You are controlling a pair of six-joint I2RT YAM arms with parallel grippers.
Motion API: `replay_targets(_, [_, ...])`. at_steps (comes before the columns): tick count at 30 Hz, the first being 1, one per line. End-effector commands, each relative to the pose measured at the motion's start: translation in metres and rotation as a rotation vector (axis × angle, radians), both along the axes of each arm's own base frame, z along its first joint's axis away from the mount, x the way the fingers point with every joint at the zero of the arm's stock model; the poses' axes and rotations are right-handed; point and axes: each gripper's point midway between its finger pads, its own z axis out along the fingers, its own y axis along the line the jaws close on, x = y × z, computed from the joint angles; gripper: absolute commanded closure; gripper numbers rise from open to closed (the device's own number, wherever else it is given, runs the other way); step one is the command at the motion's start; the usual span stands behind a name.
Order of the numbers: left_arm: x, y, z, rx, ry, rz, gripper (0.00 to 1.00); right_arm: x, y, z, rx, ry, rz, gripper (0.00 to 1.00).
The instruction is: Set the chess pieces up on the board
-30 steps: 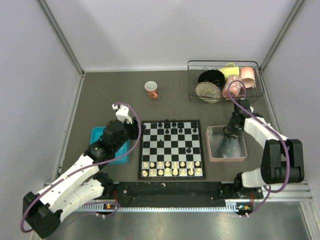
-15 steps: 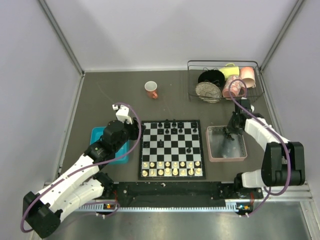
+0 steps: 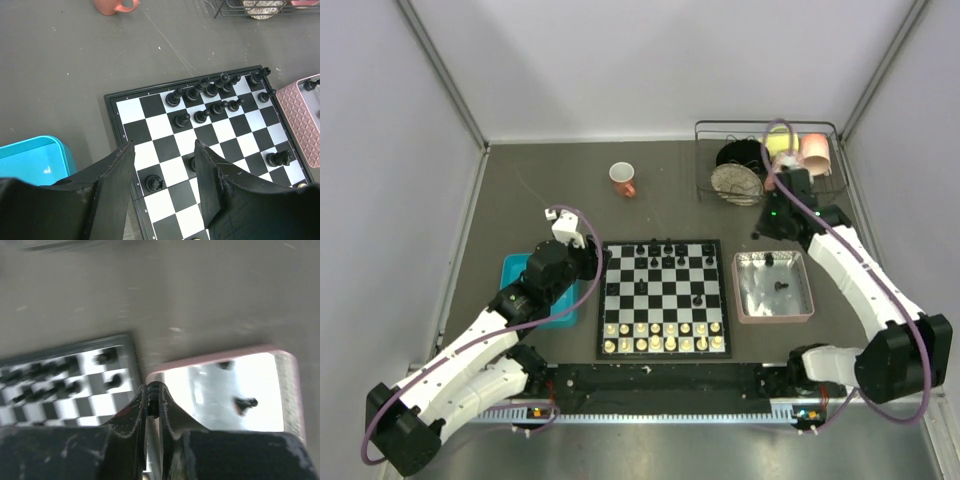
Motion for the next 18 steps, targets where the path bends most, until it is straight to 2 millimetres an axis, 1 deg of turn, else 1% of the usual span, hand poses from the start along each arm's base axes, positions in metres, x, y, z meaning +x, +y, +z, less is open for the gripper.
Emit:
replay_targets(1, [0.002,-0.003,0.007,-0.032,-0.021,-0.009,0.44,0.009,0.085,0.045,0.028,-0.079,0.246,1.00])
replay_targets(2, [0.002,-0.003,0.007,-0.031,-0.021,-0.004,0.44,0.012,0.100,0.038,0.034,-0.052,0.281,1.00])
replay_targets(3, [0.002,-0.003,0.008,-0.034,-0.023,-0.004,0.44,0.018,0.112,0.047,0.042,-0.070,0.304,1.00])
replay_targets(4, [0.002,-0.002,0.007,-0.033,-0.022,-0.002,0.44,0.015,0.130,0.044,0.030,-0.062,0.354,1.00])
replay_targets(5, [0.002,-0.002,0.007,-0.033,-0.022,-0.002,0.44,0.021,0.140,0.040,0.017,-0.050,0.373,1.00])
replay_targets(8, [0.002,-0.002,0.008,-0.030,-0.024,-0.002,0.44,0.024,0.158,0.028,0.002,-0.017,0.408,1.00])
replay_targets(9, [0.002,-0.001,0.008,-0.029,-0.025,0.001,0.44,0.025,0.161,0.016,-0.008,0.013,0.410,1.00])
replay_targets(11, [0.002,0.000,0.007,-0.028,-0.023,0.003,0.44,0.024,0.168,0.004,-0.018,0.041,0.426,1.00])
replay_targets(12, [0.002,0.000,0.006,-0.027,-0.022,0.004,0.44,0.024,0.170,-0.005,-0.029,0.061,0.431,1.00])
replay_targets(14, [0.002,-0.001,0.007,-0.029,-0.024,0.001,0.44,0.022,0.173,-0.016,-0.045,0.085,0.439,1.00])
replay_targets(15, [0.002,-0.001,0.007,-0.030,-0.024,0.000,0.44,0.022,0.173,-0.024,-0.053,0.107,0.440,1.00])
replay_targets(18, [0.002,-0.002,0.006,-0.028,-0.021,-0.002,0.44,0.019,0.175,-0.035,-0.055,0.131,0.444,1.00])
